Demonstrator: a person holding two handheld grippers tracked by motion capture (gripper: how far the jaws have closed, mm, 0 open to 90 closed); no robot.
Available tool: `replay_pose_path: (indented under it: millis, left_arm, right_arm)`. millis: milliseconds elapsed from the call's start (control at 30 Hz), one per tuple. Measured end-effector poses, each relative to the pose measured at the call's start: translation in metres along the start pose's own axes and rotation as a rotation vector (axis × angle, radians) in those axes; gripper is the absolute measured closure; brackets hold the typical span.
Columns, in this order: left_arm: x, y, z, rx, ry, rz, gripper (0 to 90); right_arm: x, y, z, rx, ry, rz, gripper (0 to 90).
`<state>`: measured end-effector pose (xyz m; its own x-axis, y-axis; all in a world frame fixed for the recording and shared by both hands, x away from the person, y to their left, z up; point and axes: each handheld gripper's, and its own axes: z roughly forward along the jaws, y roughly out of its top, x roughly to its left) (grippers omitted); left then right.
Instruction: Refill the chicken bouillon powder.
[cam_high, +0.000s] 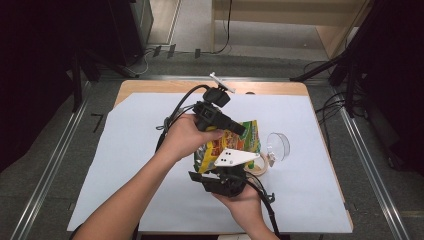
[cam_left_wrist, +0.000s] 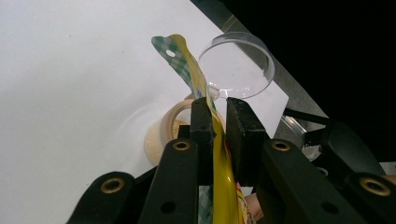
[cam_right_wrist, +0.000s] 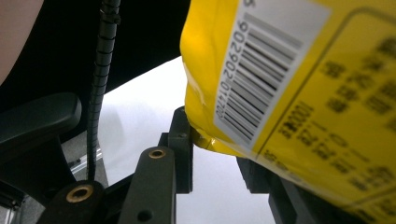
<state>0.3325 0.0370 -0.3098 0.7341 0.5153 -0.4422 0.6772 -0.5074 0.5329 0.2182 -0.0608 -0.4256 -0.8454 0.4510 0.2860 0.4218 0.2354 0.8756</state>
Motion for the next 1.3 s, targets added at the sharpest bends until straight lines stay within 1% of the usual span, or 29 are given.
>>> replay_pose_path:
  millis: [133, 200, 333, 500, 567, 667, 1000, 1300]
  left_arm:
    - [-0.0014, -0.0004, 0.0017, 0.008, 0.008, 0.007, 81.6]
    - [-0.0005, -0.0009, 0.0029, 0.009, 0.006, 0.002, 81.6]
    - [-0.0001, -0.0005, 0.0018, 0.003, 0.0, -0.002, 81.6]
    - [-0.0008, -0.0004, 0.0022, 0.009, 0.011, 0.005, 81.6]
    - [0.0002, -0.0013, 0.0024, 0.005, 0.005, 0.001, 81.6]
    - [0.0005, -0.0023, 0.0019, 0.0, 0.007, 0.001, 81.6]
    - [0.0009, -0.0033, 0.0012, -0.001, 0.003, 0.001, 81.6]
    - [-0.0004, -0.0037, 0.0012, -0.003, 0.01, 0.001, 81.6]
  right_arm:
    - [0.0, -0.0008, 0.0004, -0.004, 0.001, 0.003, 71.0]
    - [0.0, -0.0022, 0.001, -0.001, 0.004, 0.014, 71.0]
    - [-0.0005, -0.0017, 0.0007, -0.003, 0.0, 0.007, 71.0]
    - [-0.0002, -0.0014, 0.0007, -0.006, 0.002, 0.007, 71.0]
    - [-0.0004, -0.002, 0.0011, 0.001, 0.004, 0.011, 71.0]
    - [-0.001, -0.0021, 0.0013, 0.007, 0.004, 0.003, 71.0]
    - [-0.0007, -0.0024, 0.0022, 0.007, 0.002, -0.001, 71.1]
    - [-0.0021, -0.003, 0.0029, 0.011, 0.0, -0.004, 71.1]
